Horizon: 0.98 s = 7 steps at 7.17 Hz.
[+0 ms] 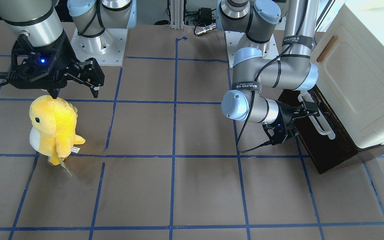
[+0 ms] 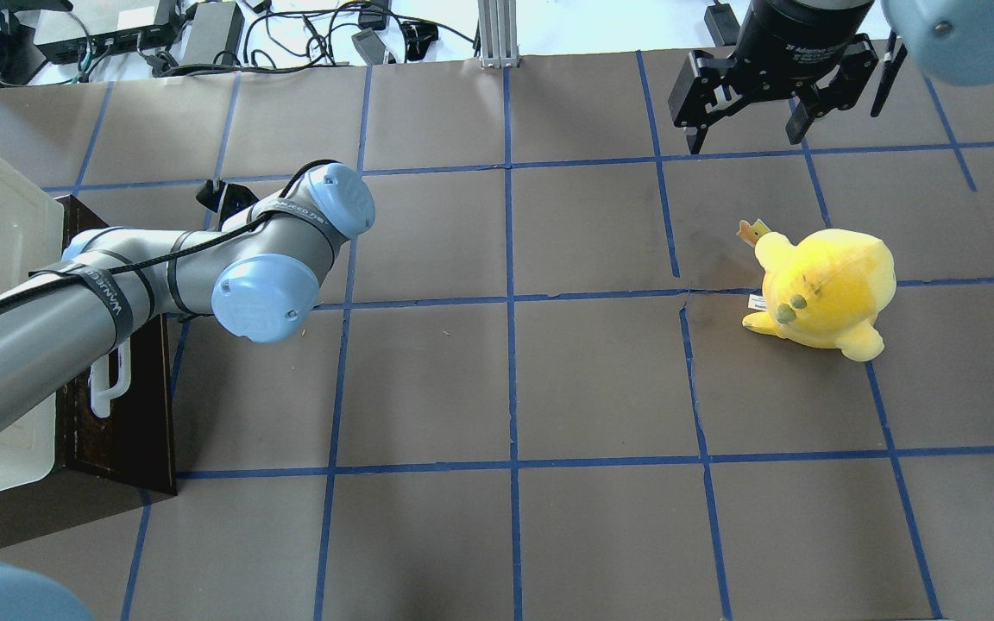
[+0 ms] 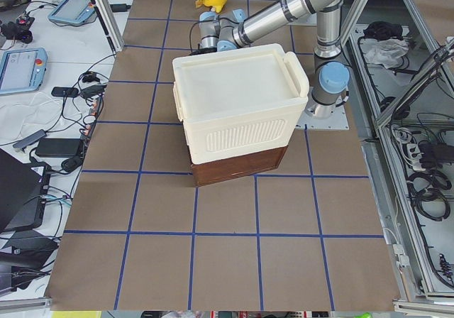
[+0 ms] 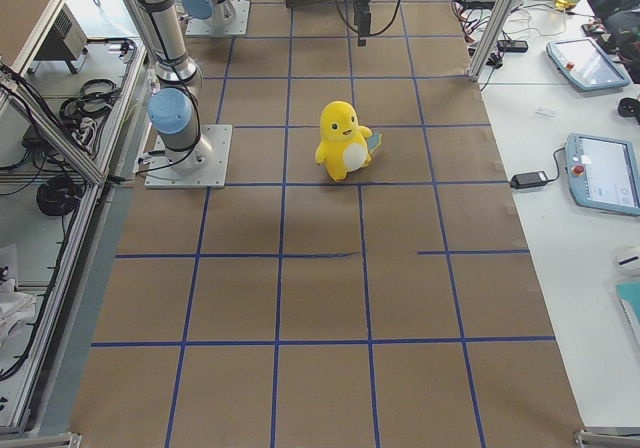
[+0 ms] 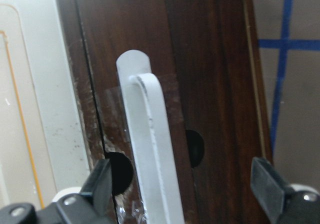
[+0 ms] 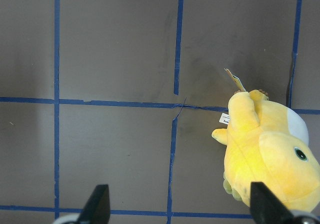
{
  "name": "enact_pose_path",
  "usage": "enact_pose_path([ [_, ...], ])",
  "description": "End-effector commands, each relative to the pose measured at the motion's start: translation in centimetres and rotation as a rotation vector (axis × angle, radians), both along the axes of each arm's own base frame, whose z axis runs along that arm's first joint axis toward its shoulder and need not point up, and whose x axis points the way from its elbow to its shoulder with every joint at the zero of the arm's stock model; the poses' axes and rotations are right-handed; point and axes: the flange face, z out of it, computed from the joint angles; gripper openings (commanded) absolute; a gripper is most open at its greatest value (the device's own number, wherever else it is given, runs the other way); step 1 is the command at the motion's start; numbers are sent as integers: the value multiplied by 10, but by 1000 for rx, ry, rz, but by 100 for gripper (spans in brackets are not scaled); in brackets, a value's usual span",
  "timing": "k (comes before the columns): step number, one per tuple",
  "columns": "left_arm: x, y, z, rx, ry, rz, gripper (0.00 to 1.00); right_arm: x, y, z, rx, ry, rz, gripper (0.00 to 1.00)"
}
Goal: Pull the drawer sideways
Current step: 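Reach the left gripper down and align it around the white bar handle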
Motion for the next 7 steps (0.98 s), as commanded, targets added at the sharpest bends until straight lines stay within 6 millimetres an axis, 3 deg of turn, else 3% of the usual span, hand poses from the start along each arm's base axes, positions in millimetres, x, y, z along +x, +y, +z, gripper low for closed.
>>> enact_pose_path([
  [1,15,1,-15,41,-27,15,100,0,0,0,0,0,0,100],
  [3,15,-2,-17,35,-29,15,100,0,0,0,0,0,0,100],
  [4,17,-2,-12,30,-56,1,88,0,0,0,0,0,0,100],
  [7,19,0,-14,42,-85,-10,82,0,0,0,0,0,0,100],
])
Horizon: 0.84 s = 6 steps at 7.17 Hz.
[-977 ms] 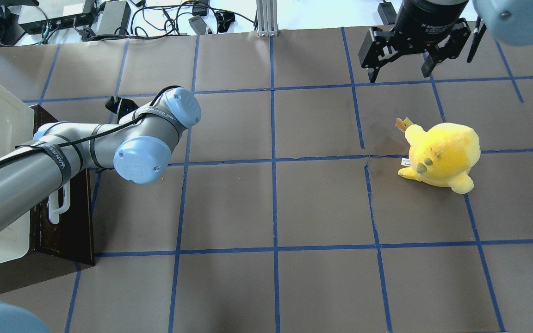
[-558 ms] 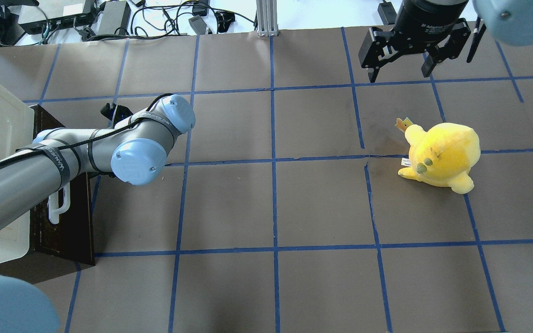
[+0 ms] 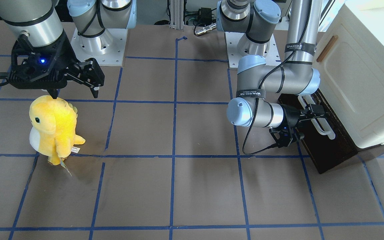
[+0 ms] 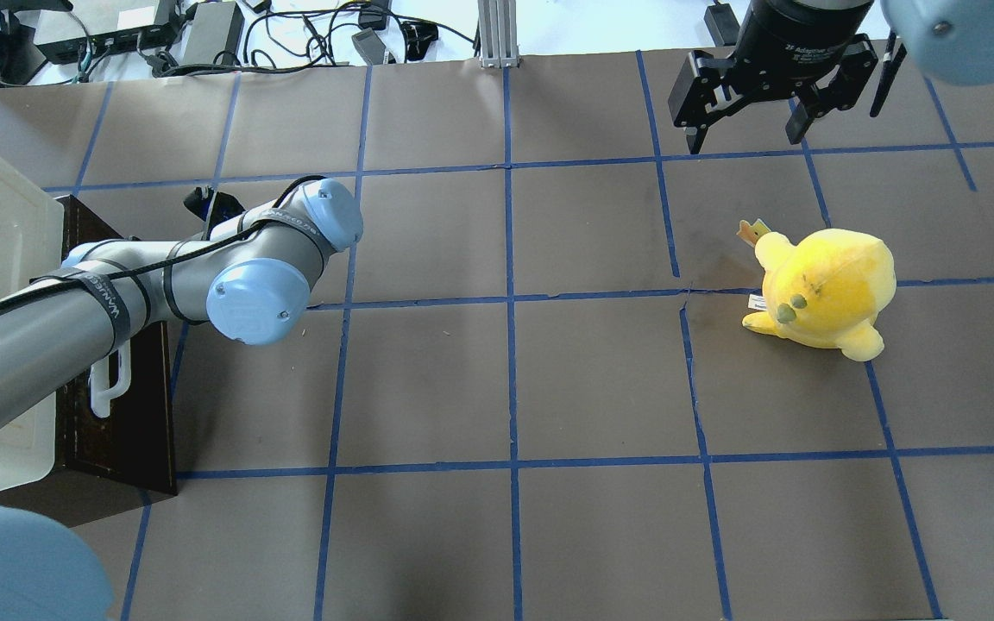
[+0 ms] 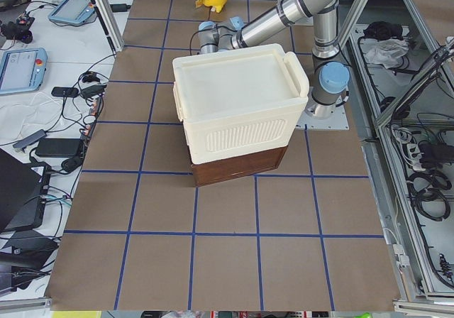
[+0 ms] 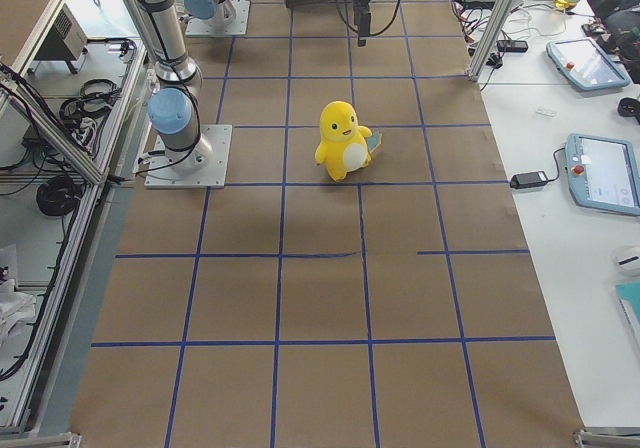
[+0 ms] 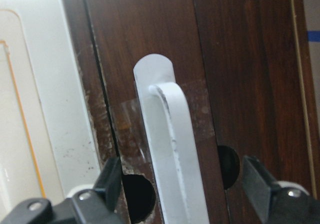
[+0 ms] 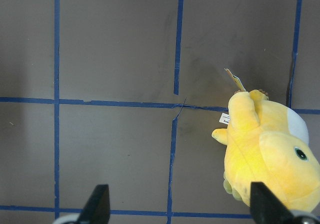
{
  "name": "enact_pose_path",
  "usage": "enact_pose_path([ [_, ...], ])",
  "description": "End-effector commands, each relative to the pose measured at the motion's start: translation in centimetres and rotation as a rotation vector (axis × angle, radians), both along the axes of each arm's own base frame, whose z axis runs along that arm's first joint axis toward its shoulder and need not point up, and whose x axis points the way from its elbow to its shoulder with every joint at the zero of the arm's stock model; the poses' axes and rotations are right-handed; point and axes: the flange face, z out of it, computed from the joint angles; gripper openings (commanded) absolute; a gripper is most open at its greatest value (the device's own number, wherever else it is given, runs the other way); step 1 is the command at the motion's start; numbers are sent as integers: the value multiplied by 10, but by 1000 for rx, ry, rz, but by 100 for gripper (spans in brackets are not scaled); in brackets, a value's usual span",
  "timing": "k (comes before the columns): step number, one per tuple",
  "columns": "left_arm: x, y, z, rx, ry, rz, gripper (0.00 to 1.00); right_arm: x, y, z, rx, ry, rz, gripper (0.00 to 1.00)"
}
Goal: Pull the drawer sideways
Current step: 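Reach the left gripper down and align it around the white bar handle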
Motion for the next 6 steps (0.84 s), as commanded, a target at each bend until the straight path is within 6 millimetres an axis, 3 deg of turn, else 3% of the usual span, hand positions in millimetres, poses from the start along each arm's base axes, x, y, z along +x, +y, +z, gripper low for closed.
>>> enact_pose_path([
  [1,1,7,-7,21,-5,-1,81,0,0,0,0,0,0,100],
  [6,1,8,-10,24,-5,0,68,0,0,0,0,0,0,100],
])
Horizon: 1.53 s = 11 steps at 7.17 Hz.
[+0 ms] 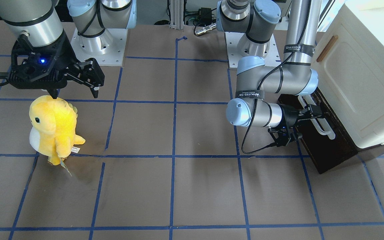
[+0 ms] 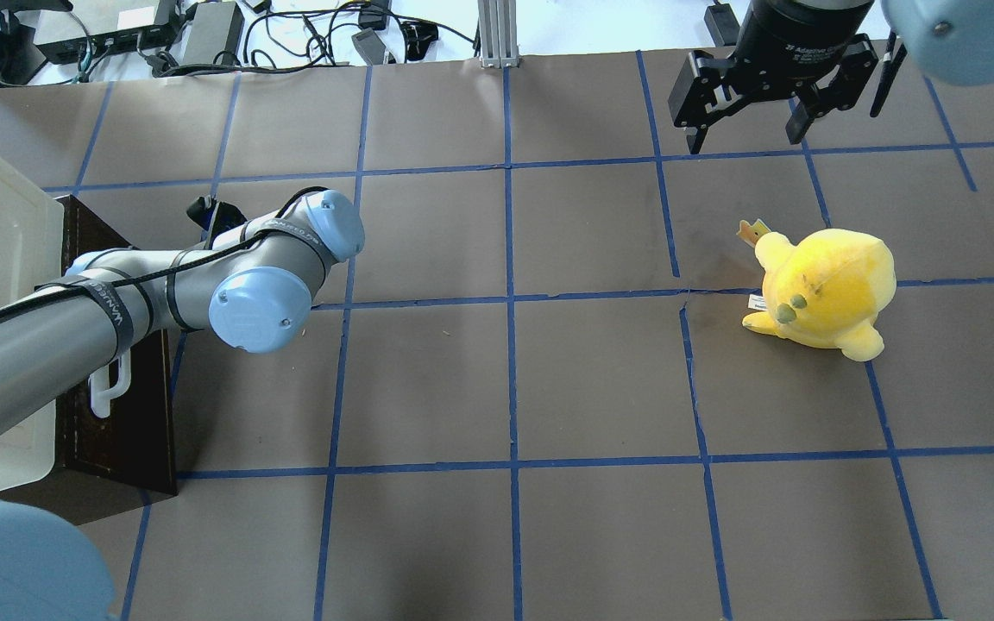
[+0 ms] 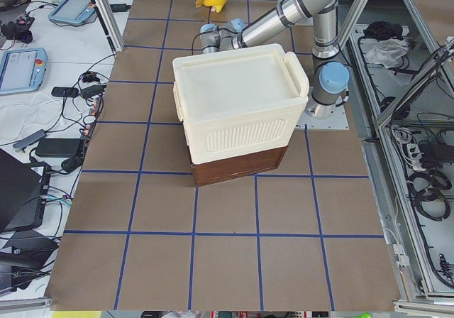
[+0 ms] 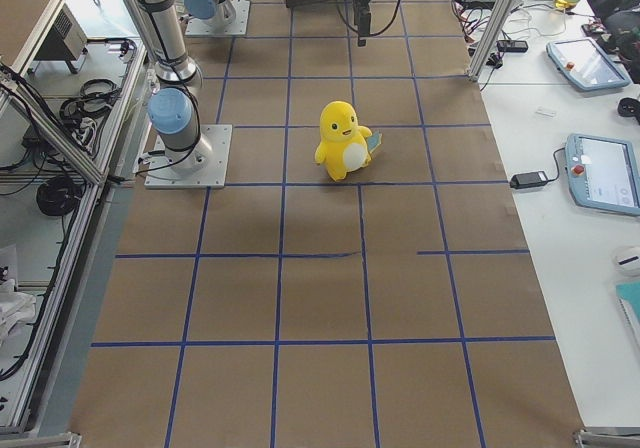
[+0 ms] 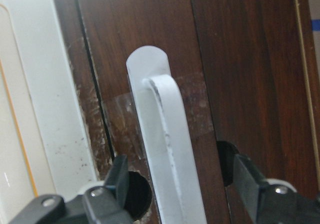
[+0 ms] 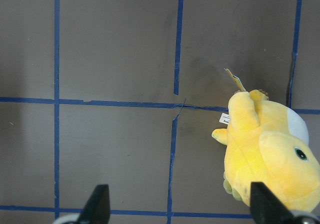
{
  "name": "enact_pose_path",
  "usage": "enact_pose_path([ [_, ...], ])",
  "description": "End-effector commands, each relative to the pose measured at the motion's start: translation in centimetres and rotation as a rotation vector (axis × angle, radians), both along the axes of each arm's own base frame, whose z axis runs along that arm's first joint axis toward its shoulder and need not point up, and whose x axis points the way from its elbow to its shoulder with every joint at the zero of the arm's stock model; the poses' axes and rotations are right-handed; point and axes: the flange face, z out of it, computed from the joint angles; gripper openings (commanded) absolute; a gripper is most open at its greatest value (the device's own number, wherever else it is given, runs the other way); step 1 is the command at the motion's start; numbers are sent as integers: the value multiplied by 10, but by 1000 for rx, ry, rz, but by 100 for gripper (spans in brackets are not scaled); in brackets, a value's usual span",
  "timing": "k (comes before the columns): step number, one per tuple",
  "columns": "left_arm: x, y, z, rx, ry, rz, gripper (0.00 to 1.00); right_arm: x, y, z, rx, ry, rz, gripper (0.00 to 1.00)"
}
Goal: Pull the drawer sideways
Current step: 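Close the left gripper on the white bar handle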
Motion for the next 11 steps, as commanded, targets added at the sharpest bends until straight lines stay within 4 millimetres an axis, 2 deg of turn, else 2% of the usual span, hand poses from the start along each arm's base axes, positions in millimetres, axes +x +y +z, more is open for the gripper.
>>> enact_pose_path([
  [1,0,1,0,-1,5,3,67,0,0,0,0,0,0,100],
  [11,0,6,-1,13,3,0,49,0,0,0,0,0,0,100],
])
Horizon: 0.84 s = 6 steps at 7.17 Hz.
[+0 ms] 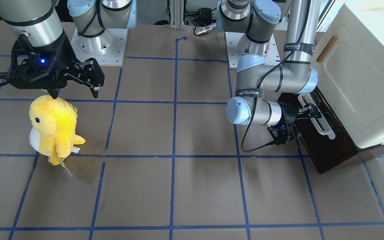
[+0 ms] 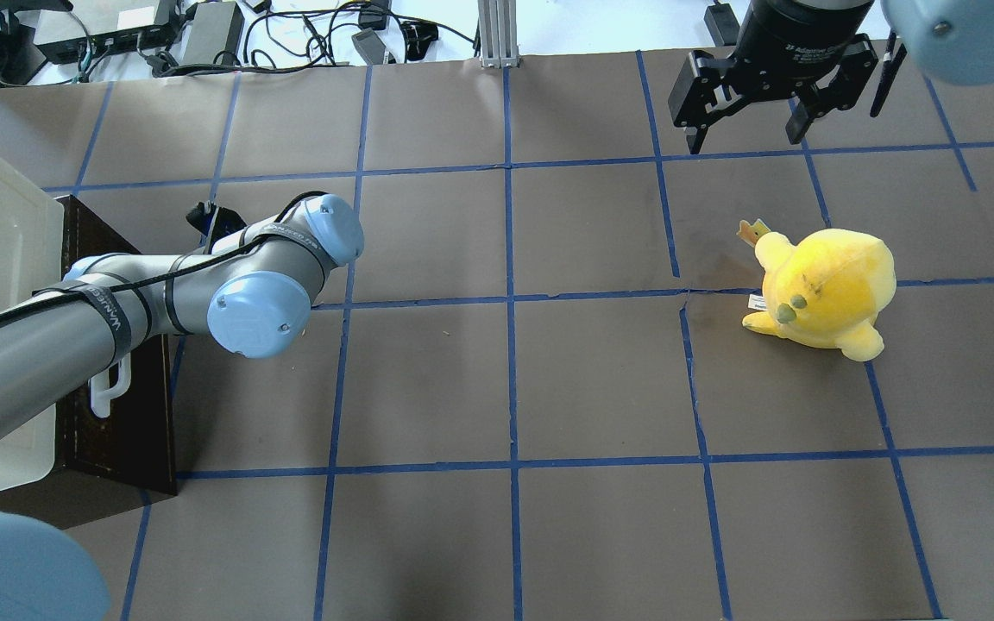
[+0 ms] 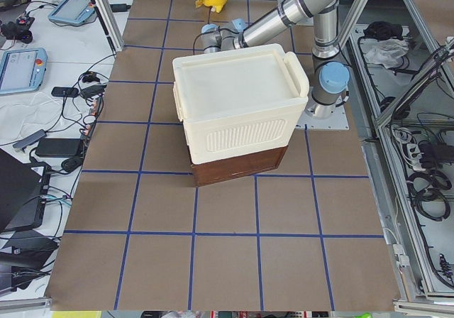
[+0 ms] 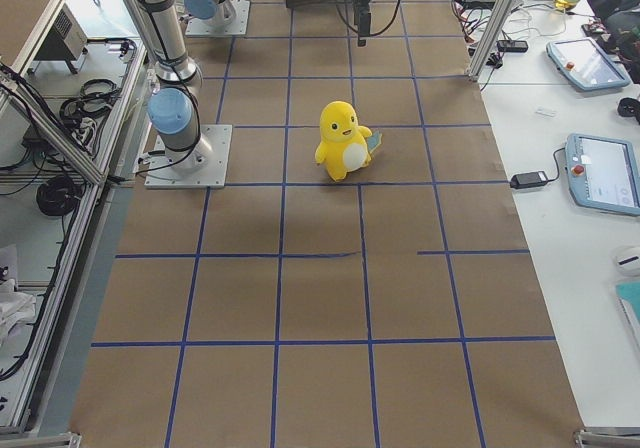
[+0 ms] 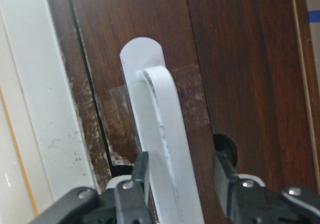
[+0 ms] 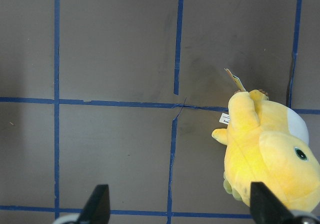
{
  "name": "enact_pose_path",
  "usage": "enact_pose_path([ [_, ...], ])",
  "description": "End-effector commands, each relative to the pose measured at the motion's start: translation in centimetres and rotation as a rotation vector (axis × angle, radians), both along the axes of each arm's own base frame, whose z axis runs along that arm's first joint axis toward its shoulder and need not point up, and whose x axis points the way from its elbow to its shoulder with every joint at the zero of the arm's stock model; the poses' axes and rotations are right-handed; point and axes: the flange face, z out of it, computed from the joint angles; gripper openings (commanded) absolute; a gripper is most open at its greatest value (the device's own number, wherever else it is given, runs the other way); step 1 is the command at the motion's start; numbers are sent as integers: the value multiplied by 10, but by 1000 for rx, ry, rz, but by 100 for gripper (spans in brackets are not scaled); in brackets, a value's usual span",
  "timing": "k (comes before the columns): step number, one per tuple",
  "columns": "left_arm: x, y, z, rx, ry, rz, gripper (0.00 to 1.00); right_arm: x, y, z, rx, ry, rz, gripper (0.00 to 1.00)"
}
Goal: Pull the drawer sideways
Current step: 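Close the left gripper on the white bar handle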
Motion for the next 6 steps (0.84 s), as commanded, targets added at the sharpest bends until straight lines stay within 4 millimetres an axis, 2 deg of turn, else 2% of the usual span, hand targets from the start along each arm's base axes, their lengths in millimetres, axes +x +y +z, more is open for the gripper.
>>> enact_pose_path([
  [1,0,1,0,2,-3,-2,48,0,0,0,0,0,0,100],
  [2,0,1,0,0,0,0,43,0,0,0,0,0,0,100],
  [6,0,1,0,-1,2,2,38,0,0,0,0,0,0,100],
])
